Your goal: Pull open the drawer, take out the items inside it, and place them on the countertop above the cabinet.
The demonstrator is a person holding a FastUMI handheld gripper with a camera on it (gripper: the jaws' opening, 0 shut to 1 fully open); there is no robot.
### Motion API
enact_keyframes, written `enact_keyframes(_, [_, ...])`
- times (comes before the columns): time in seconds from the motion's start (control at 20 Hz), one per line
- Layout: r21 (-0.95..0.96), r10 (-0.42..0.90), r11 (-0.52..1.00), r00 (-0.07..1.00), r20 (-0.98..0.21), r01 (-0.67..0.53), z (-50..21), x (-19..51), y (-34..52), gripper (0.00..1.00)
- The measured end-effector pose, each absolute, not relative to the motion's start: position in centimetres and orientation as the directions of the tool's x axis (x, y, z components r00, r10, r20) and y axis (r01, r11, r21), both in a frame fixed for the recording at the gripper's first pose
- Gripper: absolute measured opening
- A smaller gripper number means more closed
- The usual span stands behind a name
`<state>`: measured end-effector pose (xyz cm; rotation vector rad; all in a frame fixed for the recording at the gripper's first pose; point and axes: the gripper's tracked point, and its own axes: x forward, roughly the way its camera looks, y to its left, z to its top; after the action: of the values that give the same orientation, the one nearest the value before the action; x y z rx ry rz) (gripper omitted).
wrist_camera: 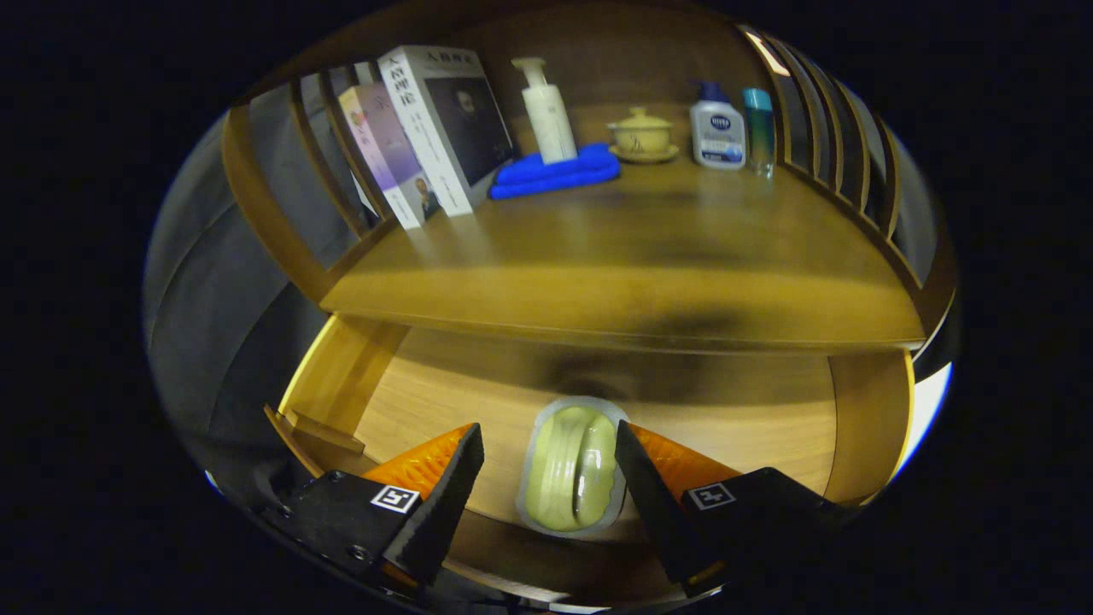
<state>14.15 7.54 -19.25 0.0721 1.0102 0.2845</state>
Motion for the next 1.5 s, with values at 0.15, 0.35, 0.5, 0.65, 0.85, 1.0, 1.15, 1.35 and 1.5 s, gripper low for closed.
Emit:
enact_keyframes(0.15, [0.168,0.245,0.965,0.476,-0.845,-0.200,-20.4,14.3,7.1,0.96])
enact_keyframes(0.35, [0.182,0.257,0.962,0.451,-0.855,-0.203,-21.1,13.7,7.8,0.65])
enact_keyframes(0.5, [0.222,0.276,0.960,0.462,-0.843,-0.169,-20.9,13.7,7.9,0.32])
enact_keyframes(0.65, [0.228,0.292,0.956,0.531,-0.795,-0.184,-19.9,14.0,7.7,0.22])
enact_keyframes(0.85, [0.237,0.314,0.950,0.597,-0.738,-0.205,-17.8,13.5,7.5,0.22])
enact_keyframes(1.0, [0.236,0.324,0.946,0.660,-0.678,-0.222,-16.0,13.1,7.5,0.22])
enact_keyframes(1.15, [0.232,0.333,0.943,0.705,-0.626,-0.240,-14.2,12.5,7.4,0.22])
enact_keyframes(1.35, [0.236,0.352,0.936,0.749,-0.561,-0.263,-11.7,12.3,7.5,0.22])
enact_keyframes(1.5, [0.240,0.354,0.934,0.780,-0.516,-0.266,-9.6,12.9,7.4,0.22])
